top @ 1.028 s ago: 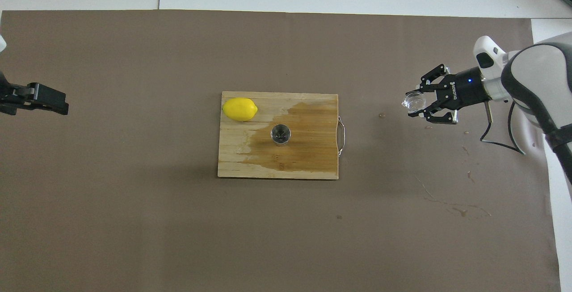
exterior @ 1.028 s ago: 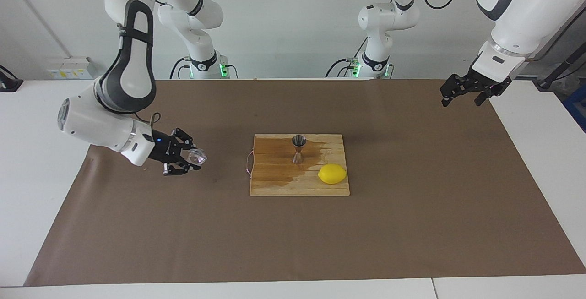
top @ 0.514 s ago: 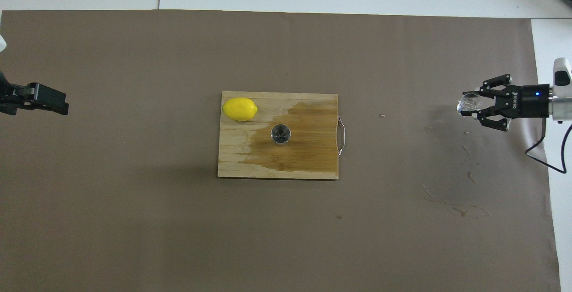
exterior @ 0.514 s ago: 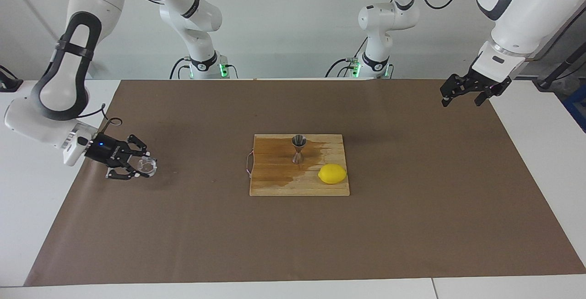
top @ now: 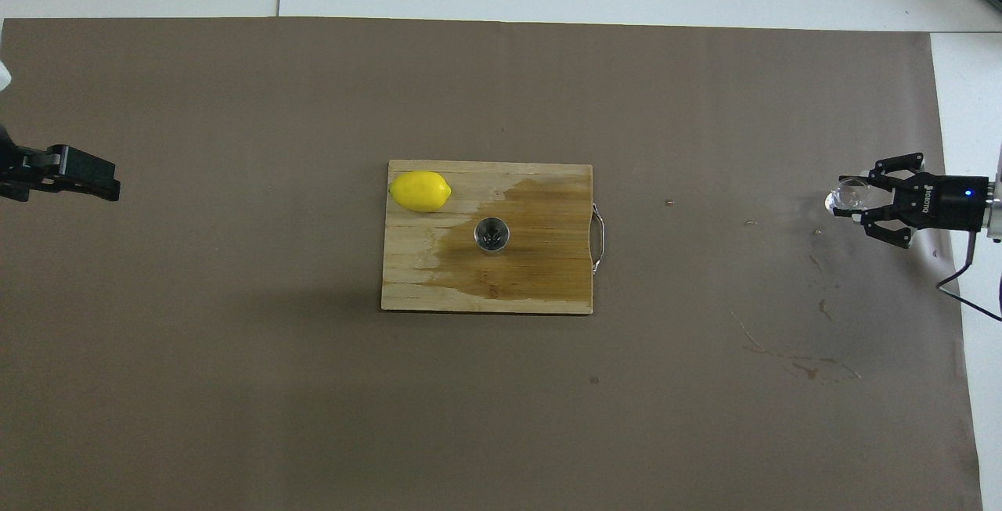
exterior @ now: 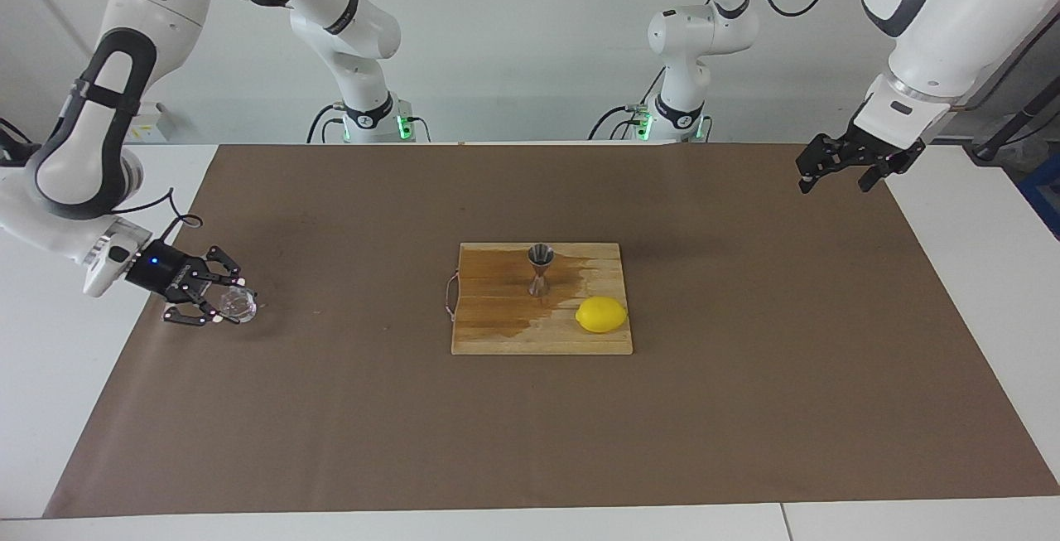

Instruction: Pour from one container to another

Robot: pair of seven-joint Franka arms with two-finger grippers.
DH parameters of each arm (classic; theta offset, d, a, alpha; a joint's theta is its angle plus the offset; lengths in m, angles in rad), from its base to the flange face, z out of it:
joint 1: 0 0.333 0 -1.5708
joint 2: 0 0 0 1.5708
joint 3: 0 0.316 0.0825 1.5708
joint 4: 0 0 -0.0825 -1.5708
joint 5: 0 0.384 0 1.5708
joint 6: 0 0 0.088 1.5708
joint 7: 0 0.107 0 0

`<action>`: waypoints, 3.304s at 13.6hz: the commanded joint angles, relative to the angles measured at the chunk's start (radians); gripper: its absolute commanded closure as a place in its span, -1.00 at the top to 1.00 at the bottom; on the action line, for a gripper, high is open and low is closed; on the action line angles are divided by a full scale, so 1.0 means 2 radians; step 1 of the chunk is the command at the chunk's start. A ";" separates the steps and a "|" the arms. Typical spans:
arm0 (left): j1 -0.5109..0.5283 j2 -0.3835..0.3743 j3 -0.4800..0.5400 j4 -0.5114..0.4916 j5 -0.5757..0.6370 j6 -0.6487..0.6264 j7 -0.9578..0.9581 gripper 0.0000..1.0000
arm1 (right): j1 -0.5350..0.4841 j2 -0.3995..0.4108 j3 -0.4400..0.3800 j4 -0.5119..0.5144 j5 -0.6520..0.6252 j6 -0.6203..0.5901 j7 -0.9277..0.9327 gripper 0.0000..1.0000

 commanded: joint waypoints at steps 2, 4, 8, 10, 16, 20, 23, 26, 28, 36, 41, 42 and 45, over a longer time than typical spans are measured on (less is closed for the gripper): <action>0.003 -0.013 -0.003 -0.012 0.002 -0.004 -0.003 1.00 | 0.005 -0.008 0.006 -0.030 0.035 0.002 -0.039 -0.61; 0.004 -0.013 -0.003 -0.012 0.002 -0.004 -0.003 1.00 | 0.016 -0.013 0.007 -0.045 0.049 0.004 -0.042 -0.59; 0.004 -0.013 -0.003 -0.012 0.002 -0.004 -0.003 1.00 | 0.042 -0.013 0.006 -0.060 0.081 0.017 -0.051 -0.42; 0.004 -0.013 -0.003 -0.012 0.002 -0.004 -0.003 1.00 | 0.047 -0.010 0.006 -0.060 0.075 0.010 -0.064 -0.29; 0.004 -0.013 -0.003 -0.012 0.002 -0.004 -0.003 1.00 | 0.054 -0.005 0.005 -0.063 0.071 -0.022 -0.090 1.00; 0.004 -0.013 -0.003 -0.012 0.002 -0.004 -0.003 1.00 | 0.054 -0.007 0.006 -0.061 0.072 -0.039 -0.088 1.00; 0.004 -0.013 -0.003 -0.012 0.002 -0.004 -0.003 1.00 | 0.052 -0.026 0.004 -0.060 0.072 -0.040 -0.066 1.00; 0.004 -0.013 -0.003 -0.012 0.002 -0.004 -0.003 1.00 | 0.059 -0.076 0.003 -0.057 0.039 -0.011 0.045 1.00; 0.004 -0.013 -0.003 -0.012 0.002 -0.004 -0.003 1.00 | 0.083 -0.106 0.002 -0.050 0.000 0.022 0.145 1.00; 0.004 -0.013 -0.003 -0.012 0.002 -0.004 -0.003 1.00 | 0.169 -0.137 0.001 0.019 -0.263 0.102 0.584 1.00; 0.004 -0.013 -0.003 -0.012 0.002 -0.004 -0.003 1.00 | 0.213 -0.156 0.001 0.025 -0.413 0.129 0.906 1.00; 0.004 -0.013 -0.003 -0.012 0.002 -0.004 -0.003 1.00 | 0.221 -0.160 0.001 0.025 -0.438 0.128 0.979 1.00; 0.004 -0.013 -0.003 -0.012 0.002 -0.004 -0.003 1.00 | 0.222 -0.195 0.004 0.018 -0.457 0.077 1.094 1.00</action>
